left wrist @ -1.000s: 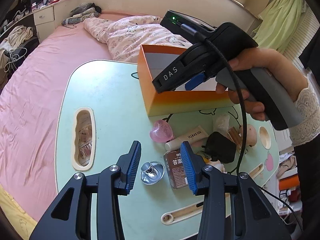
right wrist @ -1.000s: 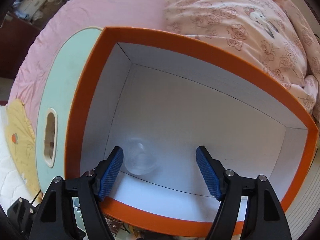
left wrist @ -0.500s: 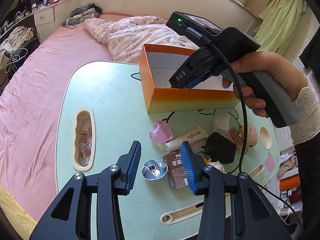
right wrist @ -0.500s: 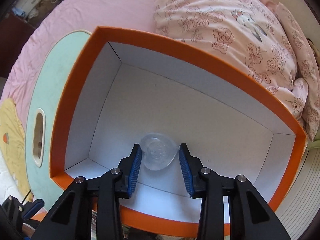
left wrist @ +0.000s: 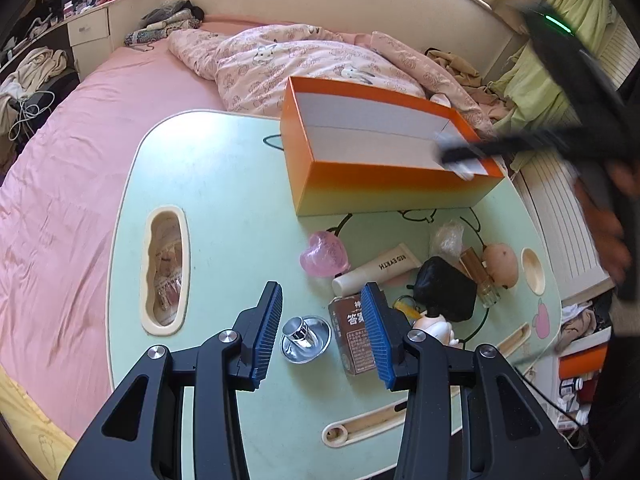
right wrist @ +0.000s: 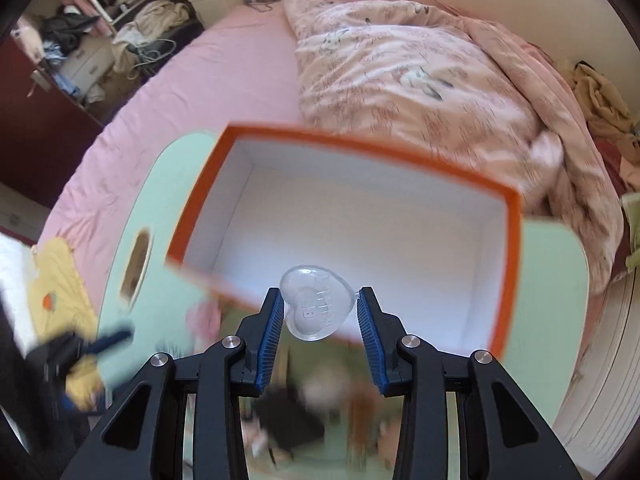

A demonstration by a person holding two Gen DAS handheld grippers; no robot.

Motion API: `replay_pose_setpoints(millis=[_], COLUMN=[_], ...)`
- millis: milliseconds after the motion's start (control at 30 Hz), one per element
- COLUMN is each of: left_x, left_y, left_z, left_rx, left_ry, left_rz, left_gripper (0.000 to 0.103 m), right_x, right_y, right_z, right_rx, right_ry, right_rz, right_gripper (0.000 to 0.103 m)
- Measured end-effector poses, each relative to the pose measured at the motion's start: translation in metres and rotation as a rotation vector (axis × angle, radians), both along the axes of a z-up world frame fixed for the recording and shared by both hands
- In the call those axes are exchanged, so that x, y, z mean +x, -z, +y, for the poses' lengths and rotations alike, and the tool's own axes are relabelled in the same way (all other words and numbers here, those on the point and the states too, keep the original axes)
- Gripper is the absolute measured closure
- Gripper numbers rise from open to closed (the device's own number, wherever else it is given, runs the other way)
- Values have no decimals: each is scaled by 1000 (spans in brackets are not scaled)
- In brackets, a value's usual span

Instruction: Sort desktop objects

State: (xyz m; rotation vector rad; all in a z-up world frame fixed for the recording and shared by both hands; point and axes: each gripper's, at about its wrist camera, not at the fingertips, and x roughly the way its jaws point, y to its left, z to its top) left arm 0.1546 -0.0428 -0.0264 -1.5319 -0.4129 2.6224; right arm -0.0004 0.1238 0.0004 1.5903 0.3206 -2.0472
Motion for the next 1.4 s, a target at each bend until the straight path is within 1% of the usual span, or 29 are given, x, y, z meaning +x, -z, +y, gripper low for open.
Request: replay_pose_setpoints(millis=[33, 100, 233, 267, 367, 500, 633, 700, 767, 833, 933, 1033, 1133, 1233, 1333, 1400], left_x=[0, 2, 8, 10, 17, 27, 38, 42, 46, 51, 59, 66, 71, 72, 75, 80], left_y=[2, 5, 11, 13, 20, 28, 28, 27, 28, 30, 32, 34, 39, 45, 51, 55], left_z=[1, 4, 11, 14, 20, 24, 24, 24, 27, 32, 38, 45, 55, 63, 66, 70], left_rx=[2, 2, 2, 2, -14, -31, -27, -23, -28, -37, -51, -65, -90, -128, -149, -175], left_ry=[-1, 5, 22, 28, 37, 25, 26, 29, 29, 28, 26, 25, 21, -21, -91, -133], left_rz=[-5, -12, -24, -28, -38, -56, -41, -32, -24, -16, -5, 6, 34, 97, 167, 212], left_gripper=[60, 60, 60, 60, 60, 60, 60, 60, 60, 60, 60, 60, 60, 60, 59, 42], right_x=[12, 35, 72, 81, 100, 108, 108, 110, 117, 124, 141, 160, 181, 200, 204, 206], right_y=[1, 8, 21, 26, 43, 60, 70, 67, 63, 59, 55, 60, 70, 86, 92, 96], right_z=[9, 36, 70, 73, 71, 60, 55, 56, 62, 69, 88, 98, 94, 79, 77, 77], right_rx=[-12, -33, -80, -77, -49, -22, -52, -76, -133, -190, -273, -211, -139, -57, -53, -58], right_ry=[-2, 29, 69, 70, 67, 70, 99, 118, 142, 165, 245, 336, 391, 387, 399, 410], right_rz=[-7, -24, -59, -61, -55, -44, -30, 17, 57, 93, 162, 260, 380, 488, 530, 554], right_gripper=[67, 67, 67, 67, 67, 66, 65, 64, 42, 39, 38, 36, 36, 35, 35, 34])
